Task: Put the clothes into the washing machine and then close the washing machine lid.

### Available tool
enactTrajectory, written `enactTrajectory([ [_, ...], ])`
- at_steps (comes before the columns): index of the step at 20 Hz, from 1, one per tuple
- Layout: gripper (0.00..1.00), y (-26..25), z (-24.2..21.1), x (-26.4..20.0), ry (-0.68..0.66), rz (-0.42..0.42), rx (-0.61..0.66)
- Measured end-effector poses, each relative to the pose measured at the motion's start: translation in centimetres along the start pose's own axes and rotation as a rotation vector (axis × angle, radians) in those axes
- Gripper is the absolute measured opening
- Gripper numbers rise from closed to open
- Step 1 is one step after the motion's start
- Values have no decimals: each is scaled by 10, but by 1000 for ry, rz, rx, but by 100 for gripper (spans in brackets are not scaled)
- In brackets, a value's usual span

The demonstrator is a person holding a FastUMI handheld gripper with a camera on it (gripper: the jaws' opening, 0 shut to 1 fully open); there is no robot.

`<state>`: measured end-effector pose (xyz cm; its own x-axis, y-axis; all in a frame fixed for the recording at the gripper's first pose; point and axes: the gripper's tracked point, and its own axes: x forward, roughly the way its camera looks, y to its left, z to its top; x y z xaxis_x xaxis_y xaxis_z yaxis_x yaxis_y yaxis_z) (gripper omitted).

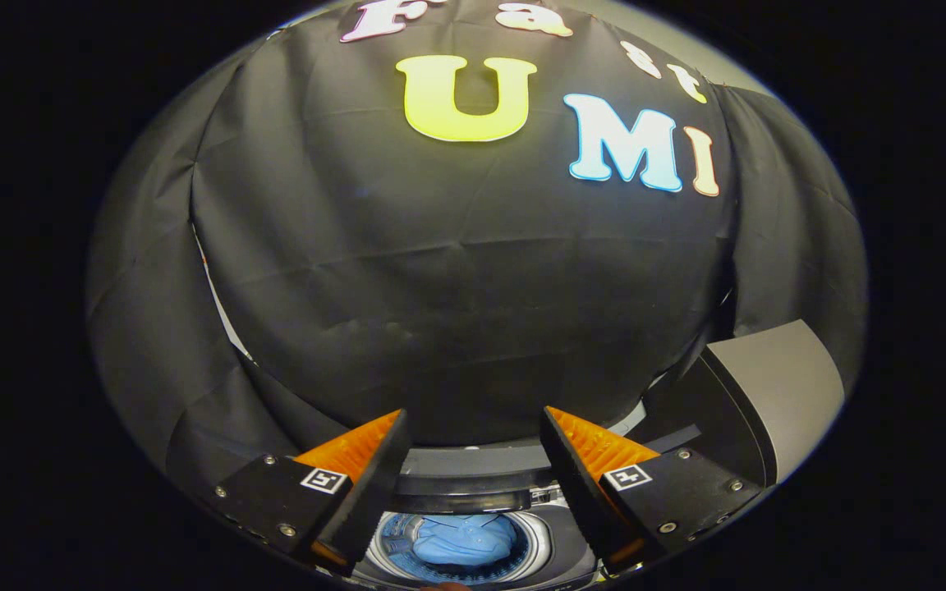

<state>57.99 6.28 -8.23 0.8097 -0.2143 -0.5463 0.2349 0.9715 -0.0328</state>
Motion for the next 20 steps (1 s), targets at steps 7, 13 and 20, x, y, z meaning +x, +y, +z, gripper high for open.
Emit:
enactTrajectory([
  [7, 98, 1, -14, -21, -26, 9, -2],
  [13, 98, -1, -23, -27, -37, 38, -4],
  [20, 98, 0, -44, -46, -33, 34, -5],
])
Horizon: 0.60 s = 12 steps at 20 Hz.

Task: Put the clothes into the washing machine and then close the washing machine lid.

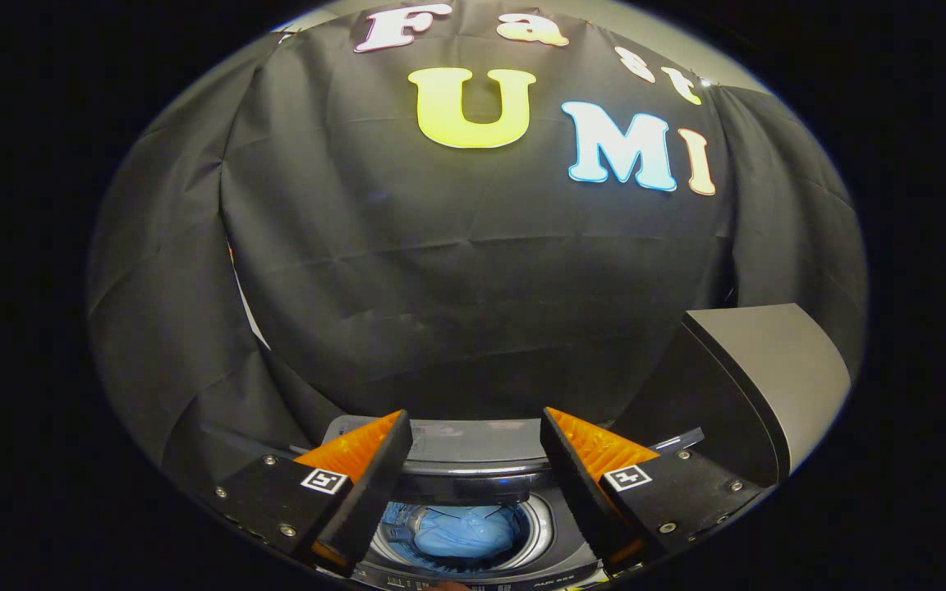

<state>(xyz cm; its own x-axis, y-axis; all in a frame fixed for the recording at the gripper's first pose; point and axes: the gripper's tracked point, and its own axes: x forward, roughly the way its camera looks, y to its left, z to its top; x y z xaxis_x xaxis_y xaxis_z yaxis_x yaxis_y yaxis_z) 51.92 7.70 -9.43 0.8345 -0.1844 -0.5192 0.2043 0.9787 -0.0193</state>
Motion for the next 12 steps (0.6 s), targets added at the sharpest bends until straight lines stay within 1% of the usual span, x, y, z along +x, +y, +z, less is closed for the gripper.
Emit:
enactTrajectory([
  [4, 98, 1, -12, -7, 12, -7, -2],
  [7, 97, 0, -30, -15, 39, -5, -5],
  [12, 97, -5, -89, -33, 135, -11, -24],
])
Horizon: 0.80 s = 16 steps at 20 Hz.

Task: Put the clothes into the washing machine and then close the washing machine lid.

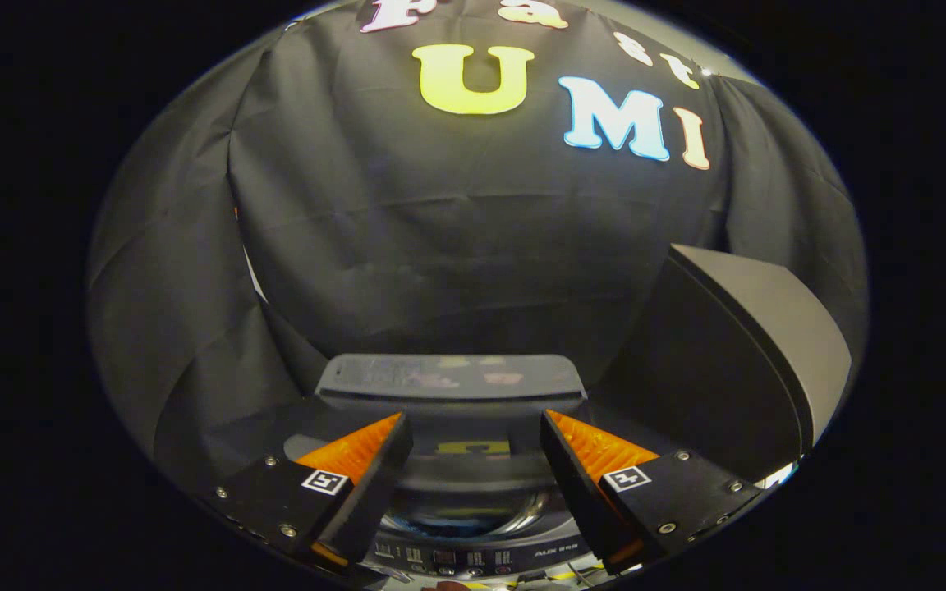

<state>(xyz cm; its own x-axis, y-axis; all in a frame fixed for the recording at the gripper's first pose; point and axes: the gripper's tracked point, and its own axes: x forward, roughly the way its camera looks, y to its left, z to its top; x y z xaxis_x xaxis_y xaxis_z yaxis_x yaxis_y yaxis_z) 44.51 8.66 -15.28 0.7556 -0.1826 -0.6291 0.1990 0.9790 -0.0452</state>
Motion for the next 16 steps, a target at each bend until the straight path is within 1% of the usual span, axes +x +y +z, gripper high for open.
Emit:
enactTrajectory([
  [3, 97, -1, -30, -10, 26, 9, -9],
  [7, 98, -16, -37, -42, -11, -4, -7],
  [10, 98, -35, -36, -86, -76, -8, -17],
  [12, 97, -51, -47, -118, -105, -16, -25],
  [16, 97, -78, -66, -197, -203, 6, -71],
])
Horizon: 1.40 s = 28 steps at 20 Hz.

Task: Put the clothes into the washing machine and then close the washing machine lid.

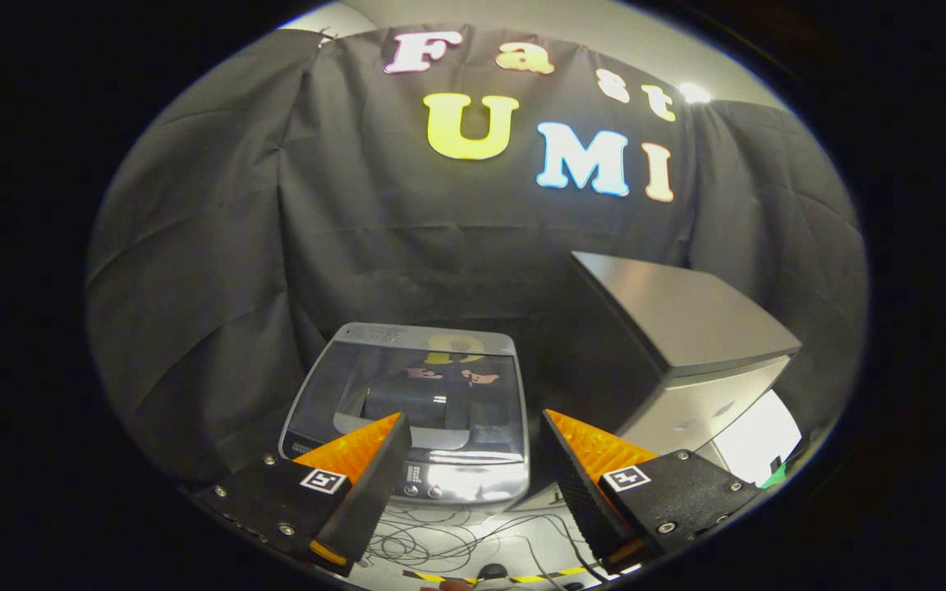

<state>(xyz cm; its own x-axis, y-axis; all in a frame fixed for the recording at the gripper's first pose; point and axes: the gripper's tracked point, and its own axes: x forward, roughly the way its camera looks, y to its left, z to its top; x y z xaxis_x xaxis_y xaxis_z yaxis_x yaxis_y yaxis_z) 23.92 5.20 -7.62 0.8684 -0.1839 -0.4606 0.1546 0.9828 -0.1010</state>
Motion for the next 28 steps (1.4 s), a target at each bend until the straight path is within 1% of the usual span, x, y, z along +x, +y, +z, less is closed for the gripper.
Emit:
enactTrajectory([
  [6, 98, -51, -31, -120, -134, 33, -51],
  [10, 97, -82, -60, -179, -163, 51, -57],
  [13, 97, -100, -56, -220, -244, 54, -37],
  [15, 97, -116, -61, -241, -279, 33, -6],
  [18, 97, -138, -53, -267, -360, -10, 32],
  [19, 97, -140, -50, -272, -388, -2, 49],
  [22, 97, -147, -65, -280, -379, -4, 107],
  [25, 97, -150, -65, -292, -388, -7, 104],
  [28, 97, -143, -70, -300, -392, 19, 114],
])
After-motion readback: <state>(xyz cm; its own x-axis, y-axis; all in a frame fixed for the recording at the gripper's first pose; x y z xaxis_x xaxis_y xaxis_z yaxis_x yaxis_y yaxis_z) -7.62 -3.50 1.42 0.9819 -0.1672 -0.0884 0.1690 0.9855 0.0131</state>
